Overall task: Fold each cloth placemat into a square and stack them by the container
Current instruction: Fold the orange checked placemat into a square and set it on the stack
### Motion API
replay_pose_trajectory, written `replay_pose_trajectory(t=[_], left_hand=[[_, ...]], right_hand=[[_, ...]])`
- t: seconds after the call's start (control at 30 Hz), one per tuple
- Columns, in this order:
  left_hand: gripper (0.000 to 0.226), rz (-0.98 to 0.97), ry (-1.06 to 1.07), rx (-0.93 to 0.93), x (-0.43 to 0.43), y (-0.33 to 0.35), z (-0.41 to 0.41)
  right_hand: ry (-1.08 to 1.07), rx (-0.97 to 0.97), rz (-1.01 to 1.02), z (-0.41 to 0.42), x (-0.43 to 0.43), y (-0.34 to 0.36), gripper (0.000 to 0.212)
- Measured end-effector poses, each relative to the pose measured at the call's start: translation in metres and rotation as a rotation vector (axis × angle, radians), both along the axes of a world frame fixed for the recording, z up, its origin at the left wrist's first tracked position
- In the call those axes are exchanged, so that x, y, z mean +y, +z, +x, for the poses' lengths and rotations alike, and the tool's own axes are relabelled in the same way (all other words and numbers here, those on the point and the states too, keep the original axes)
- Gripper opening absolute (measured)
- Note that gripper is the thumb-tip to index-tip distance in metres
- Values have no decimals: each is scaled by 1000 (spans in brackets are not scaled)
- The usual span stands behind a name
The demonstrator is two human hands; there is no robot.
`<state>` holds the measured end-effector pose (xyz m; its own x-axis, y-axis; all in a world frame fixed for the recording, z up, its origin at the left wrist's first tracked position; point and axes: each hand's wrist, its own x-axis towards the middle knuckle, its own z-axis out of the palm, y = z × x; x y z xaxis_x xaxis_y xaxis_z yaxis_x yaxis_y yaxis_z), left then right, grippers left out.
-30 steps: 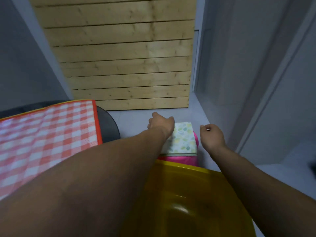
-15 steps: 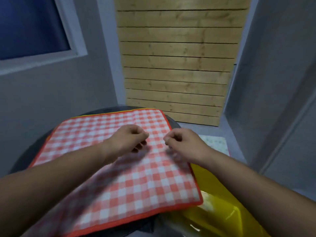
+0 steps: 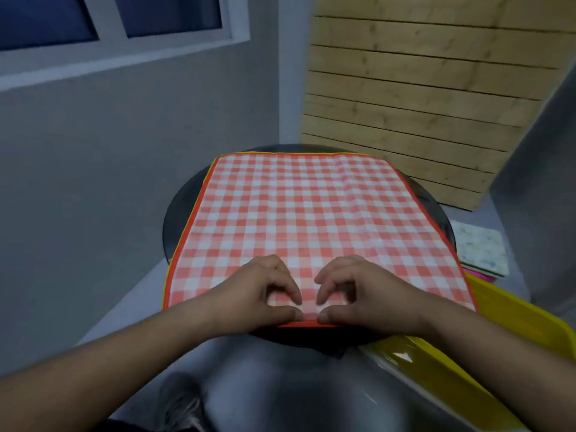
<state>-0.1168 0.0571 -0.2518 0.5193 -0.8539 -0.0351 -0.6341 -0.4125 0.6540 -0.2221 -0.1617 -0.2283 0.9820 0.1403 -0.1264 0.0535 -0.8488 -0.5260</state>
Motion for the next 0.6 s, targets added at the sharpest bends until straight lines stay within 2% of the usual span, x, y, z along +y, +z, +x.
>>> replay_pose_trajectory(t=[0.2, 0.47, 0.6], left_hand=[[34, -57, -24, -8, 6, -11, -1], [31, -75, 11, 42, 2, -10, -1], [26, -76, 20, 78, 1, -6, -5]], right_hand=[[0, -49, -8, -6, 6, -17, 27], [-44, -79, 68, -11, 10, -25, 10], [-68, -87, 45, -13, 13, -27, 10]])
